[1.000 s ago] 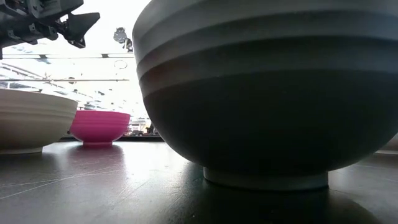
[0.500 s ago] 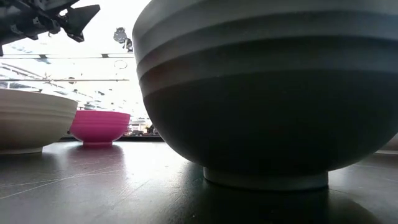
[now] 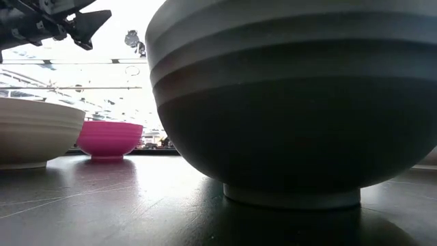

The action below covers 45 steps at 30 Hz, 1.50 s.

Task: Nest bowls inside each other
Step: Stack the light orange bowl on top of the green bowl

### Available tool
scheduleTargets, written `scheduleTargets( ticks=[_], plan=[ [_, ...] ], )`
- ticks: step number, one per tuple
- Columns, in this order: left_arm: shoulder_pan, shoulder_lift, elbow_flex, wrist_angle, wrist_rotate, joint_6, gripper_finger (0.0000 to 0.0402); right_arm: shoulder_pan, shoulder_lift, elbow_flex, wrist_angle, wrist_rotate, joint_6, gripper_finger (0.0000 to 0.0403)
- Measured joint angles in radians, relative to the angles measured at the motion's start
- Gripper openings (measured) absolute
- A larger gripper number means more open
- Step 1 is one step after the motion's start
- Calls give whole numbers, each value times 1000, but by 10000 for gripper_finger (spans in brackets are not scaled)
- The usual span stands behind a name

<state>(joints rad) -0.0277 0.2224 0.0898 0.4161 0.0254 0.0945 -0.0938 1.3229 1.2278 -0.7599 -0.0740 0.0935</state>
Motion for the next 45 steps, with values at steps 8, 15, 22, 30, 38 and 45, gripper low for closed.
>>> scheduleTargets(
  ticks=[8, 15, 22, 30, 38, 45],
  plan=[
    [0, 0, 0, -47, 0, -18, 244, 65, 97, 50, -6, -32, 55, 0],
    [0, 0, 0, -91, 0, -18, 244, 173, 247, 241, -57, -31, 57, 0],
    [0, 0, 0, -120, 1, -21, 244, 257, 383, 448, -242, -3, 95, 0],
    [0, 0, 0, -153, 19, -26, 244, 265, 510, 493, -344, -2, 134, 0],
    [0, 0, 0, -153, 29, -37, 244, 266, 568, 493, -334, 20, 110, 0],
    [0, 0, 0, -157, 46, -38, 244, 278, 587, 494, -329, 22, 93, 0]
  ],
)
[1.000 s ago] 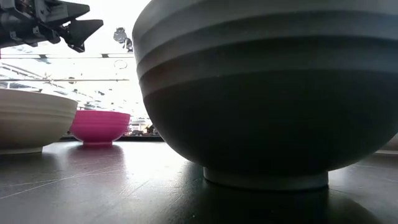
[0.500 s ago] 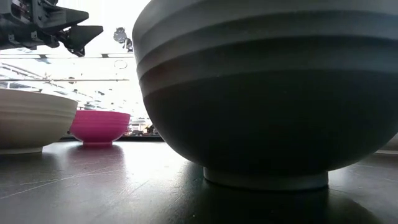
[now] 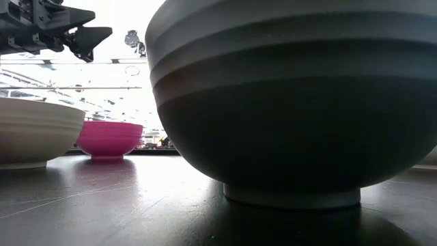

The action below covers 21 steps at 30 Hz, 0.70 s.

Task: Nest bowls inside each other
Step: Stack the light orange bowl on top of the green bowl

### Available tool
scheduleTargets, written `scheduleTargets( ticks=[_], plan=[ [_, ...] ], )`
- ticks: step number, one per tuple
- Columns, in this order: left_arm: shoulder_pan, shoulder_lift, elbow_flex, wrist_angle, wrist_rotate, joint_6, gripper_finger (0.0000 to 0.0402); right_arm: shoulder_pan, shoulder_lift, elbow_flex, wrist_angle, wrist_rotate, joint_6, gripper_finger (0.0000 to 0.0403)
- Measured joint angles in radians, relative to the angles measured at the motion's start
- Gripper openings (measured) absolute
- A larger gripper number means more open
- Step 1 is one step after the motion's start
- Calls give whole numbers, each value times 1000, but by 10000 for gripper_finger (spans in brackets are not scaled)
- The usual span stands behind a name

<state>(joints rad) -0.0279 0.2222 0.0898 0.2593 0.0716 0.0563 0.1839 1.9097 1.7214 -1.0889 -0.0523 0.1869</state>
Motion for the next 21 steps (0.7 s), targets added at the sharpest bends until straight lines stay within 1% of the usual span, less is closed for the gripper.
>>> scheduleTargets(
  ticks=[5, 11, 16, 21],
  plan=[
    [0, 0, 0, -2, 8, -3, 244, 9, -1, 0, 17, 1, -16, 1],
    [0, 0, 0, -2, 8, -3, 244, 8, -1, 0, 47, -1, -16, 18],
    [0, 0, 0, -2, 8, -3, 244, 9, -1, 0, 35, -27, -20, 4],
    [0, 0, 0, -2, 9, -3, 244, 8, -1, 0, 33, -21, -19, 9]
  ],
)
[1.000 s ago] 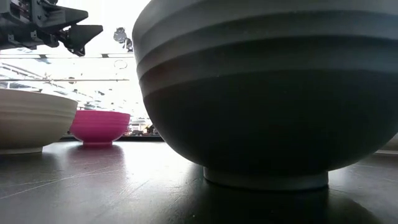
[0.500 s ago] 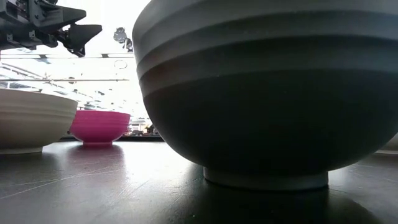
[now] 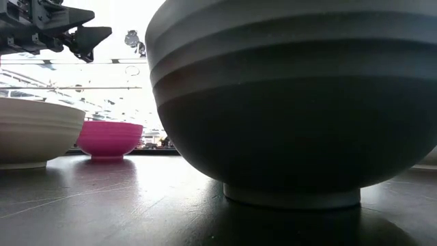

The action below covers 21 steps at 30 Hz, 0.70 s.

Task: Nest bowls inside each other
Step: Stack the light orange bowl on top of the green bowl

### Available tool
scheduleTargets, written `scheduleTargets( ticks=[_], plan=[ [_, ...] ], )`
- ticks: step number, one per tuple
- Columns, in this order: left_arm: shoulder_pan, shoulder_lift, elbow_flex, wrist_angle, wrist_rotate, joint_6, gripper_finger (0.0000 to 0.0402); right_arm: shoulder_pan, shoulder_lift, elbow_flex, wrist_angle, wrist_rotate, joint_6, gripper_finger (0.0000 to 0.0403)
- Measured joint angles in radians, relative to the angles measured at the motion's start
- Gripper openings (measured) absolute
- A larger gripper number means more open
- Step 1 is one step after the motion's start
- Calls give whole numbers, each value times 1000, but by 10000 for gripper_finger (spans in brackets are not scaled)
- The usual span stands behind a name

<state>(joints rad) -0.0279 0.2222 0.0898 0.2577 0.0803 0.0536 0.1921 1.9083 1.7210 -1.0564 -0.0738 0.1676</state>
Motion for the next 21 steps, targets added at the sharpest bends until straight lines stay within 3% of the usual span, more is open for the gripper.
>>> scheduleTargets(
  ticks=[8, 21],
  plan=[
    [0, 0, 0, 1, 1, -5, 244, 0, 0, 0, 38, -7, -30, 34],
    [0, 0, 0, 0, 28, -3, 244, -23, -4, 0, 47, -29, 56, 165]
  ],
)
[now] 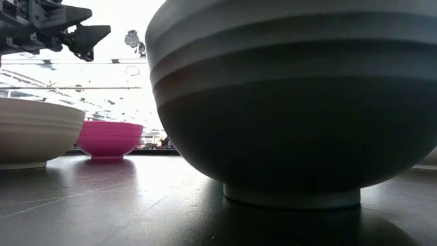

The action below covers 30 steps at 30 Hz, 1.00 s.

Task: Nest bowls inside each other
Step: Stack the light orange bowl on top of the green bowl

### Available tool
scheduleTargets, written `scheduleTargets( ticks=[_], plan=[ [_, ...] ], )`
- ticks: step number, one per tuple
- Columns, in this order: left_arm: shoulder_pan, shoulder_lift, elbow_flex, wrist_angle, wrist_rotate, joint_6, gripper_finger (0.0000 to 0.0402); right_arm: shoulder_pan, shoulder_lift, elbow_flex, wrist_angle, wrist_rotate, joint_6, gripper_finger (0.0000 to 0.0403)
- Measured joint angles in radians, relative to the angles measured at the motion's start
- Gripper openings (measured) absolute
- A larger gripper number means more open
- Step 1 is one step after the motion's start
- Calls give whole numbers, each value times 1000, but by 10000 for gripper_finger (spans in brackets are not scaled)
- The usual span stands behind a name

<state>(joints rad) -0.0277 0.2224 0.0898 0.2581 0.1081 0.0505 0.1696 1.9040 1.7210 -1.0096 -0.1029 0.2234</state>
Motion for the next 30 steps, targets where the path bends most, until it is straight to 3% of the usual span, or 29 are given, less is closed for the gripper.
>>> scheduleTargets(
  ticks=[4, 8, 17, 30],
  plan=[
    [0, 0, 0, 0, 0, 0, 244, 4, 0, 0, 6, 15, 0, 173],
    [0, 0, 0, 0, 0, 0, 244, 15, 0, 0, 3, 71, -3, 153],
    [0, 0, 0, 0, 0, -1, 244, 23, 7, -2, -13, 82, -28, 11],
    [0, 0, 0, 0, 0, -8, 244, 22, 6, -72, -42, 81, 12, 3]
  ],
)
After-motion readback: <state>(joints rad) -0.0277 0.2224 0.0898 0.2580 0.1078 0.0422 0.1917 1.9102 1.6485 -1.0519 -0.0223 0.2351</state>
